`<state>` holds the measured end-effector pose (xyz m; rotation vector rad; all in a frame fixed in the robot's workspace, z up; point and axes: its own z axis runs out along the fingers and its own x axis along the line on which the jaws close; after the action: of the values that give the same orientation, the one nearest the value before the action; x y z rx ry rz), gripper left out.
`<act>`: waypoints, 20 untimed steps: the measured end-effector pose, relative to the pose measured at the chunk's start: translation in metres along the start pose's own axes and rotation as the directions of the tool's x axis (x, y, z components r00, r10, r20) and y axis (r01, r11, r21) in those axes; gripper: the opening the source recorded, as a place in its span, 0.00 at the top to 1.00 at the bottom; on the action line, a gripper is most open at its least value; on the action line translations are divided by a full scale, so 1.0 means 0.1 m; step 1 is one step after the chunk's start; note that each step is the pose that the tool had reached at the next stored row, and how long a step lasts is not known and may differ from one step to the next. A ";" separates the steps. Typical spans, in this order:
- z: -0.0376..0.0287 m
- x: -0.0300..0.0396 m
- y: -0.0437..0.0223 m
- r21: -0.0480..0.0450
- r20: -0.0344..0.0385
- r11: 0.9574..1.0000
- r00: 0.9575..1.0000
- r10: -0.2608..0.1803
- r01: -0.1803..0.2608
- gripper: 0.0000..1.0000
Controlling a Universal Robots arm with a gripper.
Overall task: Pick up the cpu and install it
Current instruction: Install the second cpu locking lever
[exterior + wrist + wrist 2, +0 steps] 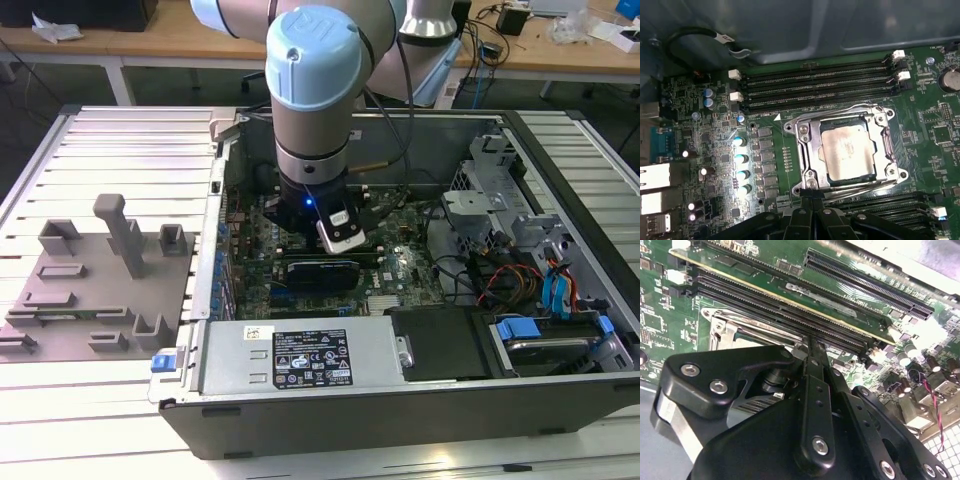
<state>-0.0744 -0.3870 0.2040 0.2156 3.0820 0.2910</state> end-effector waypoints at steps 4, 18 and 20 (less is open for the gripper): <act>-0.005 -0.003 -0.023 -0.005 -0.001 1.000 1.000 0.000 0.000 0.89; -0.016 -0.016 -0.124 -0.072 -0.010 0.997 1.000 0.003 -0.004 0.89; -0.007 -0.012 -0.132 -0.081 -0.011 0.997 1.000 0.004 -0.005 0.89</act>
<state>-0.0750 -0.4001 0.2023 0.2184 3.0728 0.4177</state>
